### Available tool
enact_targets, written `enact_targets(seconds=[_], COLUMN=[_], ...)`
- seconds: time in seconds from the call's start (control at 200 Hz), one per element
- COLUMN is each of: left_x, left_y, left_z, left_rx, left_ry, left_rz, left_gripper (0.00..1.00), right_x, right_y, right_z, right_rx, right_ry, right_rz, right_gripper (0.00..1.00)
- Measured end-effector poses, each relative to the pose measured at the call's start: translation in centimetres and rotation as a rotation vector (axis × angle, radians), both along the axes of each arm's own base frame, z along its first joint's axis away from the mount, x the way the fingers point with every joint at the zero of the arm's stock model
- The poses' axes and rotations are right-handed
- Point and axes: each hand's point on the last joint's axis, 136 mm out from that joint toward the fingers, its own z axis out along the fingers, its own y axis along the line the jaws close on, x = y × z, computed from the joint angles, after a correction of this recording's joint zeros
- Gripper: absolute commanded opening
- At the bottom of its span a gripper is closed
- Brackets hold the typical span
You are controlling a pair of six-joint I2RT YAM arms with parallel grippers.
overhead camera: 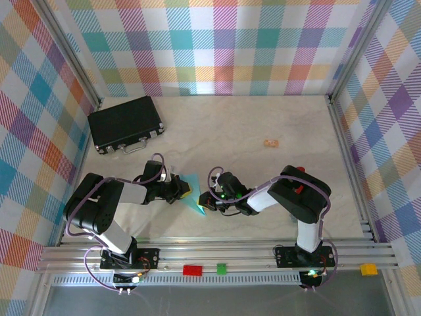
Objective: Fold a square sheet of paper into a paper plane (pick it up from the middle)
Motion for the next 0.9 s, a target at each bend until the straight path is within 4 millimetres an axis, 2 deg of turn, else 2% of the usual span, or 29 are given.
enact_targets(seconds=[0.9], left_x=[-0.06], left_y=[-0.11], left_z=[-0.24], left_rx=[0.038], left_ry=[-0.020], left_rz=[-0.071], left_gripper=[0.07], right_x=[-0.01], right_y=[0.13], right_z=[0.00], right_rx=[-0.002], right_ry=[0.011], right_rz=[0.003], right_gripper=[0.02])
